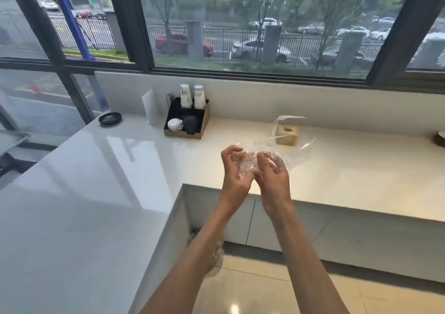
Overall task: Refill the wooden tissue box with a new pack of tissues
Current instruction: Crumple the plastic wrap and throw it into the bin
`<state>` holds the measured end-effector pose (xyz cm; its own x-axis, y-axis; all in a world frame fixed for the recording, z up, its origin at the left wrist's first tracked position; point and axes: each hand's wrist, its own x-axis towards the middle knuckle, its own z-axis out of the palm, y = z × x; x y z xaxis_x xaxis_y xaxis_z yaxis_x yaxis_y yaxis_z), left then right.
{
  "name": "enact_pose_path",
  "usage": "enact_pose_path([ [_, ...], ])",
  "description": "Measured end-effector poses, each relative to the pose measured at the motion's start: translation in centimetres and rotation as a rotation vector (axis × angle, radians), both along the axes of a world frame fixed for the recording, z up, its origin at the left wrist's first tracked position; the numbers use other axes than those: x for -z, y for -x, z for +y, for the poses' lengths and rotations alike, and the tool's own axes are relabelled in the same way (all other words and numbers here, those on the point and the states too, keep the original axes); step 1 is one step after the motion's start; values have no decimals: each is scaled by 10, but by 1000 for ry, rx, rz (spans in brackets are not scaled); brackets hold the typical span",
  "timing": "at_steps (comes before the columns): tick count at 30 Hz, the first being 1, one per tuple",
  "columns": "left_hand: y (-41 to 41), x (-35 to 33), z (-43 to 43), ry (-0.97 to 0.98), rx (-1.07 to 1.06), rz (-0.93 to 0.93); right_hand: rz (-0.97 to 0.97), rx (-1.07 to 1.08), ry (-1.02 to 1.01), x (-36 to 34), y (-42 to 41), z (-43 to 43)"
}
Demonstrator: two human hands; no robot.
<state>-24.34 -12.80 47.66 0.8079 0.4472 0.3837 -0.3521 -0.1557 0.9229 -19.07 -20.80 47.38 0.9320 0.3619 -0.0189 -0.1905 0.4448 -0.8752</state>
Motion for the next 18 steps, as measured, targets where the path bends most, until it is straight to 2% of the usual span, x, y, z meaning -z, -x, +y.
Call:
enact_pose_path([
  [3,-5,39,16,192,-70,114,164,-233,-49,46,-10,12],
  [6,-22,99,45,266,-156,247,274,-543,67,99,-34,20],
  [8,-30,163,64,318,-199,386,275,-682,228,149,-45,25],
  [10,-36,246,75,368,-188,512,243,-667,451,215,-50,37],
  [12,-35,328,80,520,-163,588,167,-578,631,295,-54,54],
  [14,-34,417,91,907,-159,572,130,-519,742,388,-56,73],
  [15,-34,460,101,1135,-206,549,119,-501,781,439,-58,84],
  [16,-35,506,113,1277,-277,544,106,-476,808,488,-60,95],
  [17,-38,549,128,1328,-348,565,86,-439,825,536,-64,105],
  [18,-45,589,144,1280,-406,612,63,-398,839,581,-69,116],
])
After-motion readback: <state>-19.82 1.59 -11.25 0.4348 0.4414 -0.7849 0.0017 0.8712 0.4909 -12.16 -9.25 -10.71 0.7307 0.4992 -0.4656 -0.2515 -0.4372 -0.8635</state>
